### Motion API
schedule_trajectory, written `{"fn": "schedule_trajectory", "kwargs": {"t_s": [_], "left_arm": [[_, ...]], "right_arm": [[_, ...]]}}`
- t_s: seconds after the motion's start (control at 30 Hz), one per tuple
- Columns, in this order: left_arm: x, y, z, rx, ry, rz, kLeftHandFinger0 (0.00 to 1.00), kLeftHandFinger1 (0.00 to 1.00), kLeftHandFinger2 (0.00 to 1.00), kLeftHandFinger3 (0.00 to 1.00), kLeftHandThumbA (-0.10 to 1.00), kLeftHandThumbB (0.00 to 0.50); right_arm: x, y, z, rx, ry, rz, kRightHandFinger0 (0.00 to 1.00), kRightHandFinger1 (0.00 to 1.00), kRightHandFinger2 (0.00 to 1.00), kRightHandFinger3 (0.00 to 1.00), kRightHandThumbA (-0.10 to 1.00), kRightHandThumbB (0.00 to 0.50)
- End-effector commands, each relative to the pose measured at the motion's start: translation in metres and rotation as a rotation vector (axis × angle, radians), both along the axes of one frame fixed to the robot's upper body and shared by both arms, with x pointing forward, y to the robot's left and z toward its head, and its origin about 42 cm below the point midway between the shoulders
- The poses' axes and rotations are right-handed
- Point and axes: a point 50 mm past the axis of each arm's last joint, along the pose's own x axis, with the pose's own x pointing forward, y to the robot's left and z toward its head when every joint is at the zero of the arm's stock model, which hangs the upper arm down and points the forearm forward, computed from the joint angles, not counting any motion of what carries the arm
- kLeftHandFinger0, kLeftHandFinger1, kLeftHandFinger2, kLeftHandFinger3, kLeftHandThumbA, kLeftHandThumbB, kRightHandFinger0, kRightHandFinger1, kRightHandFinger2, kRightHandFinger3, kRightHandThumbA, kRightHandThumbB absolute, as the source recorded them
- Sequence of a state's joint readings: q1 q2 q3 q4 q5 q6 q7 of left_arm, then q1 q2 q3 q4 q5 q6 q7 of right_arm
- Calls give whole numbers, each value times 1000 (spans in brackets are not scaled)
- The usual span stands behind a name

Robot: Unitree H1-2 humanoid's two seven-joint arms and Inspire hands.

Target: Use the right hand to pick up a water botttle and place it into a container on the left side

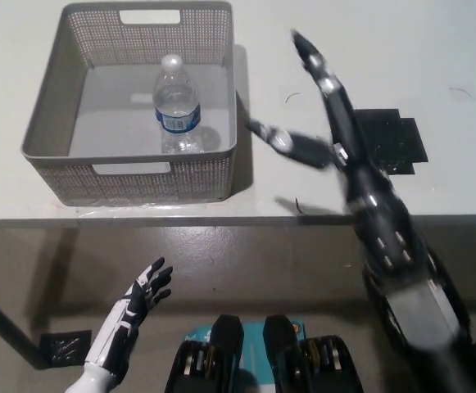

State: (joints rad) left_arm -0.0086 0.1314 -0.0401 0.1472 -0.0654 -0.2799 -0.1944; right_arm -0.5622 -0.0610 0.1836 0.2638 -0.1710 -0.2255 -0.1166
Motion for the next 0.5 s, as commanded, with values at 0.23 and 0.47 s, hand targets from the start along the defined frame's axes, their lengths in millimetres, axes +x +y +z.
{"fn": "schedule_trajectory", "kwargs": {"t_s": [0.23,0.47], "left_arm": [[-3,4,11,-34,-63,24,1000,1000,1000,1000,1000,187],[-3,4,12,-50,-56,28,1000,1000,1000,1000,1000,189]], "right_arm": [[-141,-91,-48,212,62,-11,1000,1000,1000,1000,1000,428],[-149,-102,-88,220,189,-9,1000,1000,1000,1000,921,360]]}}
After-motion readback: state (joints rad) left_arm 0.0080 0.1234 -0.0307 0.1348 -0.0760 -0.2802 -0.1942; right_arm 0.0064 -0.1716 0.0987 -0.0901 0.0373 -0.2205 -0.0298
